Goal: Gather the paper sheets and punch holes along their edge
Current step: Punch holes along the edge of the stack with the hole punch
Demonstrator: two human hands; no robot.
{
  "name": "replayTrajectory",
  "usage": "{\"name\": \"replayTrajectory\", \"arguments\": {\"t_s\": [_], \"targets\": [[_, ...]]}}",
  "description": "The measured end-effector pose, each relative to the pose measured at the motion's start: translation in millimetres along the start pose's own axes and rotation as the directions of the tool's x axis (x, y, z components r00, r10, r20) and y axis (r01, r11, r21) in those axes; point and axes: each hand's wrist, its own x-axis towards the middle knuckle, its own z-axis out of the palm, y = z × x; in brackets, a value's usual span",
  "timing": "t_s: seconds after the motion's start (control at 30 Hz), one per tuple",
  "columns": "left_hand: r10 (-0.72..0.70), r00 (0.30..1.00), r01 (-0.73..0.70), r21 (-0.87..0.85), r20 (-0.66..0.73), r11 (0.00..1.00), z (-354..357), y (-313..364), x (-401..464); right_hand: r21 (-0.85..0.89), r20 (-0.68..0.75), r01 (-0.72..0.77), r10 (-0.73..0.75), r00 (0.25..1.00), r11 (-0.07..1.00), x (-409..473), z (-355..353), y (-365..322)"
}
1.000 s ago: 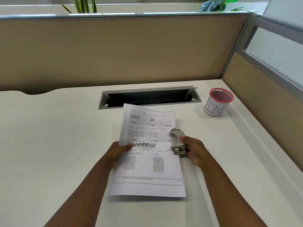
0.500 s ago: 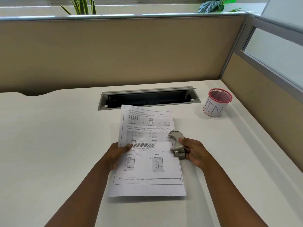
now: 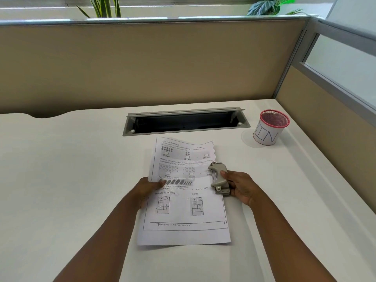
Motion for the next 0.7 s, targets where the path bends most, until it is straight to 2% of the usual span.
{"name": "replayTrajectory", "arguments": {"t_s": [0.7], "targets": [[-0.03,0.998,0.033,0.063,-0.055,0.997,2.3,5.4,-5.9,-0.033,0.003,-0.02,0.02,1.0,0.999,-3.7,3.0,-0.8]]}}
